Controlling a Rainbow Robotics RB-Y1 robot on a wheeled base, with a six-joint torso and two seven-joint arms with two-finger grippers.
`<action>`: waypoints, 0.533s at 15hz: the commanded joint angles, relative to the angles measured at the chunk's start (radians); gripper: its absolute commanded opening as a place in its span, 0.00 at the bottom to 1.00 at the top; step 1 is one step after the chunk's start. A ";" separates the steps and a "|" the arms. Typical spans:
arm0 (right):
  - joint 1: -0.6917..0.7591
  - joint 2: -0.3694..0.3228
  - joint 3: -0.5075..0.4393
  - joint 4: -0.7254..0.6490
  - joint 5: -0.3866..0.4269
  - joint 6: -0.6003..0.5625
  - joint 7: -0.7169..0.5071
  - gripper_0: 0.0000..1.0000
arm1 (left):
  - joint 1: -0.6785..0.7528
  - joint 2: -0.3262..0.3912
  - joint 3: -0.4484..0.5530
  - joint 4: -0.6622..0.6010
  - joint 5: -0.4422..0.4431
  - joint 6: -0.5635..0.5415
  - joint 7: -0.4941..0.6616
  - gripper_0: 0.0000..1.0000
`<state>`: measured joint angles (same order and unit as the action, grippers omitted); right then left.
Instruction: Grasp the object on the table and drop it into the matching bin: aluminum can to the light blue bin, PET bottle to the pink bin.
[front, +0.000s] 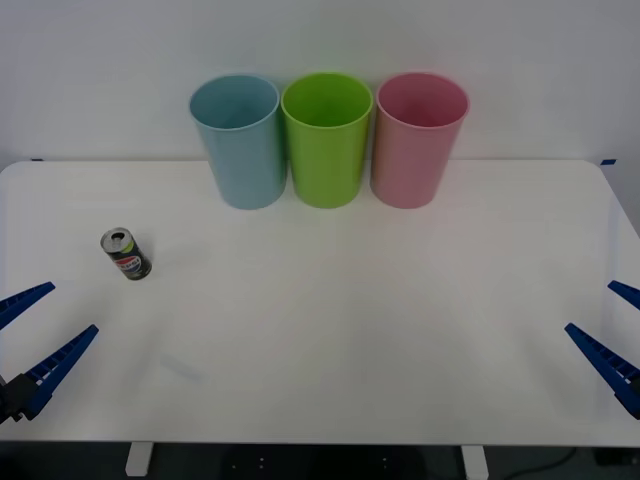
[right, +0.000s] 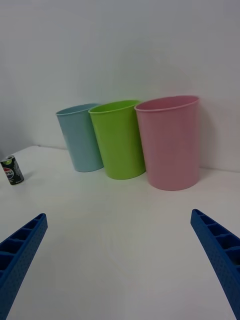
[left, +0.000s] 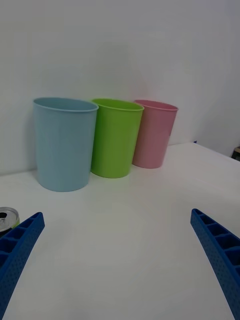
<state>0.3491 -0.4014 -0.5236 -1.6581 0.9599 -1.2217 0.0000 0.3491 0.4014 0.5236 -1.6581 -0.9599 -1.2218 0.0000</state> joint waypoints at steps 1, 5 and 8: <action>0.000 0.000 0.000 0.000 0.000 0.000 0.000 1.00 | 0.000 0.000 0.000 0.000 0.000 0.000 0.000 1.00; 0.000 0.000 0.000 0.000 0.000 0.000 0.000 1.00 | -0.002 -0.012 -0.014 0.015 0.015 0.004 0.002 1.00; 0.000 0.000 0.000 0.000 0.000 0.000 0.000 1.00 | 0.008 -0.012 -0.016 0.018 0.012 0.034 0.002 1.00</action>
<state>0.3490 -0.4014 -0.5236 -1.6580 0.9599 -1.2217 0.0000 0.3520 0.3895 0.5091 -1.6403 -0.9462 -1.2013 0.0014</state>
